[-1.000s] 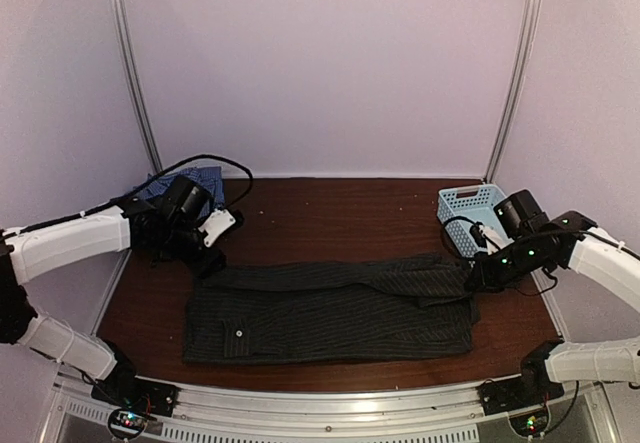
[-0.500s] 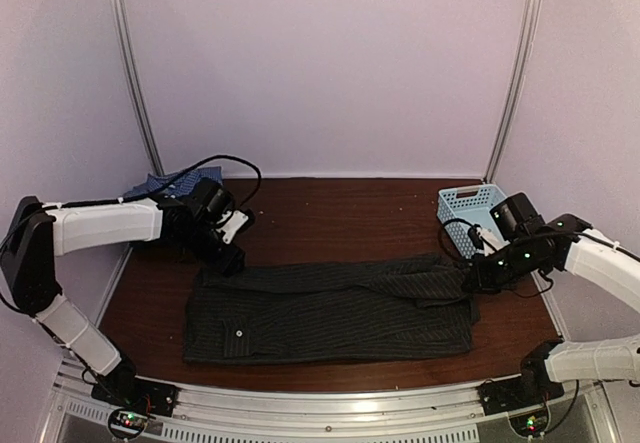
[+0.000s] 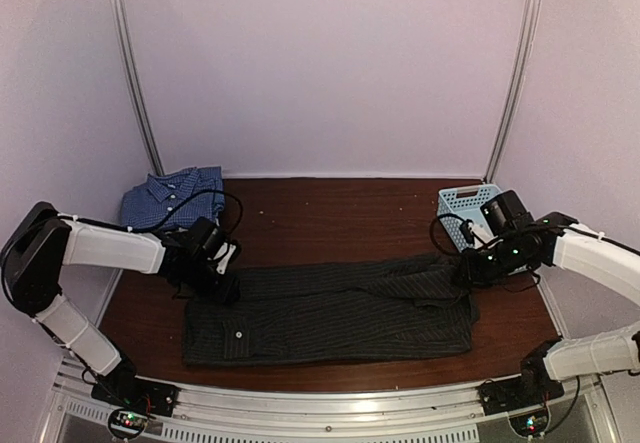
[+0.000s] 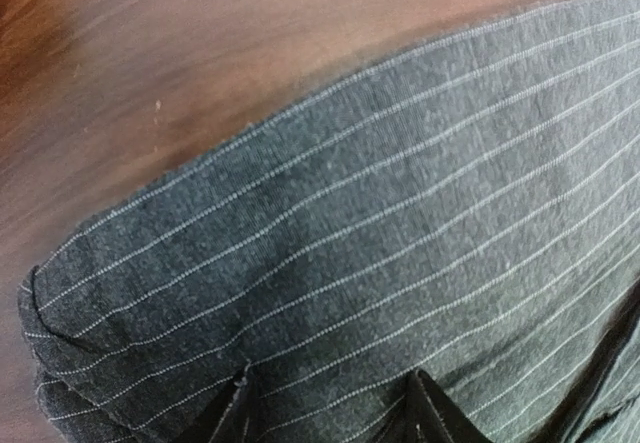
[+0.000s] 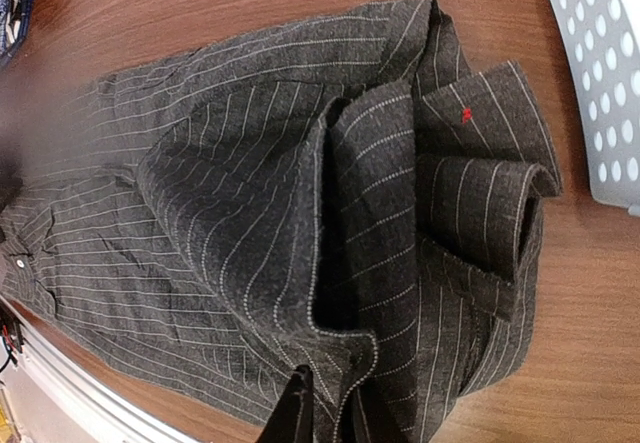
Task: Fold and stack the long sleeve shirts
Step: Fold the 1/3-folded shirt at the center of the board.
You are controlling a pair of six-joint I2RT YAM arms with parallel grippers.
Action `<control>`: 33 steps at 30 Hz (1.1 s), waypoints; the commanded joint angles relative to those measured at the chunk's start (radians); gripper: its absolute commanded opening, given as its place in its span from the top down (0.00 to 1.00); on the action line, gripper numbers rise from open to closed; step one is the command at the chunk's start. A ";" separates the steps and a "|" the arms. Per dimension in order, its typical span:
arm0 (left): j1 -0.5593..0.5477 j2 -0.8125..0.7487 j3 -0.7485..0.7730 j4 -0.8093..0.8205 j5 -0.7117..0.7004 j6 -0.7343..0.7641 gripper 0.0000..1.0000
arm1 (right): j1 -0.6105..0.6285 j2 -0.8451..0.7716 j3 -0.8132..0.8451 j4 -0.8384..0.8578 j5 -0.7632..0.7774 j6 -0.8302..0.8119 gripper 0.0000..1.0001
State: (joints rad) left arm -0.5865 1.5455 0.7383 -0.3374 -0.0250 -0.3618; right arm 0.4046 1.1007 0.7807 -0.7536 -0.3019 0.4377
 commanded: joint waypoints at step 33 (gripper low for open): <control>-0.006 -0.134 0.003 0.166 0.063 -0.019 0.45 | -0.029 0.076 -0.007 0.075 0.333 0.080 0.44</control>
State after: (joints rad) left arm -0.5892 1.4330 0.7109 -0.1917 0.0166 -0.3946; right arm 0.3817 1.1332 0.7998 -0.7544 0.0261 0.5056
